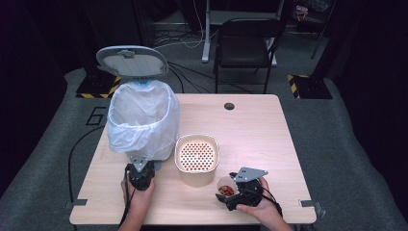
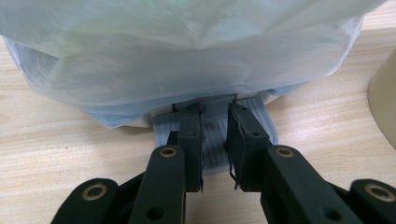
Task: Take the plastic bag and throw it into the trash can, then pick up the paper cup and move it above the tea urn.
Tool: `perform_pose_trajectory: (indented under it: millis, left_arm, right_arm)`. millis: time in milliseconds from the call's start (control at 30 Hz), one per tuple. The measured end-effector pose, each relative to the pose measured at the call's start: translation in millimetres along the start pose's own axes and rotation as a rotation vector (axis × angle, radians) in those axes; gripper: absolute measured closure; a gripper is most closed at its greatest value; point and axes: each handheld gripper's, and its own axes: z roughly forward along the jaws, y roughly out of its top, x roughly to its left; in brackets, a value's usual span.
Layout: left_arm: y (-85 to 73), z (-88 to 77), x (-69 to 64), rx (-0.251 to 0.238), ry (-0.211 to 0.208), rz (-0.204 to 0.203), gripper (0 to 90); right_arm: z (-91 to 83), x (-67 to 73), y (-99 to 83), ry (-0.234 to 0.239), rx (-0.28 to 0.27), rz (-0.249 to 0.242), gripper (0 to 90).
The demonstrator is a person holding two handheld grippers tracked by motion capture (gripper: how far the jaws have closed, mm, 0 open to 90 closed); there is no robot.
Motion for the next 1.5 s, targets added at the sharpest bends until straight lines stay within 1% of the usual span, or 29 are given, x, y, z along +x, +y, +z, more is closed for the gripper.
perform_pose_trajectory:
  millis: [67,100,133,233,300,367,400,433,467,500,533,567,600,667,700,733,800,833,900,933,1000,1033,1100,1167,1267,1300,1433,1467,1500]
  left_arm:
    - [0.1,-0.1,0.0,0.002,-0.001,-0.001,75.8]
    - [0.1,-0.2,0.0,0.003,0.0,0.0,75.8]
    - [0.1,-0.1,-0.1,0.002,0.0,0.0,75.8]
    - [0.2,-0.2,0.1,0.002,0.0,0.001,75.8]
    - [0.1,-0.2,0.0,0.003,0.0,-0.001,75.7]
    - [0.1,-0.1,-0.1,0.001,-0.001,-0.002,75.8]
    - [0.1,-0.1,-0.1,0.001,-0.001,-0.002,75.8]
    - [0.2,-0.2,0.2,0.003,-0.001,0.0,75.8]
    - [0.2,-0.6,0.4,0.008,-0.003,0.005,75.8]
    - [0.1,-0.1,0.0,0.001,-0.001,-0.002,75.8]
    - [0.1,-0.2,0.1,0.002,-0.001,-0.001,75.8]
    - [0.1,-0.5,0.5,0.006,-0.002,0.008,75.8]
    - [0.0,0.0,-0.2,-0.001,0.0,-0.002,75.8]
    - [0.2,-0.6,0.5,0.007,-0.003,0.006,75.8]
    - [0.1,-0.2,0.0,0.001,-0.001,-0.001,75.8]
    - [0.1,-0.5,0.5,0.006,-0.002,0.008,75.8]
    - [0.0,0.0,0.0,-0.001,-0.001,0.0,75.7]
    - [0.0,-0.1,0.1,0.0,-0.001,0.0,75.8]
    - [0.1,-0.5,0.5,0.005,-0.002,0.006,75.8]
    - [0.0,0.1,0.0,-0.002,-0.001,-0.003,75.8]
    - [0.2,-0.6,0.5,0.008,-0.003,0.006,75.8]
    - [0.2,-0.3,0.2,0.003,-0.002,0.0,75.7]
    - [0.2,-0.4,0.3,0.004,-0.002,0.003,75.7]
    - [0.0,0.0,0.1,-0.001,-0.001,0.0,75.8]
    - [0.1,-0.2,0.0,0.001,-0.001,-0.003,75.8]
    - [0.0,0.0,0.0,0.0,0.0,0.0,75.7]
    - [0.1,-0.2,0.0,0.002,-0.001,-0.001,75.8]
    - [0.1,-0.2,-0.1,0.001,0.0,-0.001,75.8]
    - [0.1,-0.2,-0.1,0.001,0.0,-0.001,75.8]
  right_arm:
    - [2.3,-0.2,-2.5,0.004,0.012,-0.023,12.4]
    - [3.4,0.0,-3.9,0.009,0.022,-0.023,13.7]
    - [5.1,0.1,-5.2,-0.001,0.024,-0.026,13.8]
    - [9.7,-1.3,-7.7,0.008,0.046,-0.036,15.4]
    - [11.9,-1.0,-8.6,0.011,0.053,-0.041,18.0]
    - [14.4,-0.8,-10.1,0.006,0.065,-0.058,22.0]
    - [15.5,-1.0,-10.7,0.01,0.078,-0.062,24.5]
    - [16.3,-1.8,-11.6,0.001,0.084,-0.065,27.8]
    - [17.1,-3.1,-12.1,0.001,0.088,-0.066,29.3]
    - [17.4,-3.7,-12.6,0.011,0.09,-0.061,30.6]
    - [16.9,-4.7,-12.8,0.012,0.085,-0.066,33.5]
    - [16.2,-4.7,-12.8,0.007,0.084,-0.07,34.7]
    - [15.9,-4.4,-12.8,0.009,0.086,-0.07,36.1]
    - [15.1,-4.5,-12.6,-0.003,0.081,-0.074,37.5]
    - [15.0,-5.1,-12.4,0.0,0.079,-0.079,38.5]
    - [14.3,-5.7,-12.1,0.001,0.081,-0.083,39.0]
    - [12.9,-6.9,-11.3,-0.005,0.077,-0.075,39.1]
    - [12.5,-7.9,-10.9,0.001,0.073,-0.071,39.2]
    - [12.1,-8.8,-10.4,0.005,0.072,-0.046,39.2]
    - [11.7,-9.4,-9.9,0.002,0.073,-0.046,39.2]
    - [10.1,-10.8,-8.8,-0.01,0.066,-0.046,39.1]
    - [9.7,-11.6,-8.3,-0.009,0.061,-0.04,39.2]
    - [8.3,-14.0,-7.2,-0.008,0.055,-0.044,39.2]
    - [7.1,-15.0,-6.2,-0.017,0.054,-0.037,39.2]
    - [5.3,-16.8,-4.4,-0.03,0.054,-0.047,39.5]
    - [4.4,-17.8,-3.3,-0.026,0.055,-0.048,39.5]
    - [-0.4,-21.7,3.1,-0.032,0.047,-0.048,39.7]
    - [-1.8,-23.6,5.3,-0.032,0.045,-0.057,39.8]
    - [-3.3,-24.7,7.8,-0.04,0.046,-0.055,39.7]
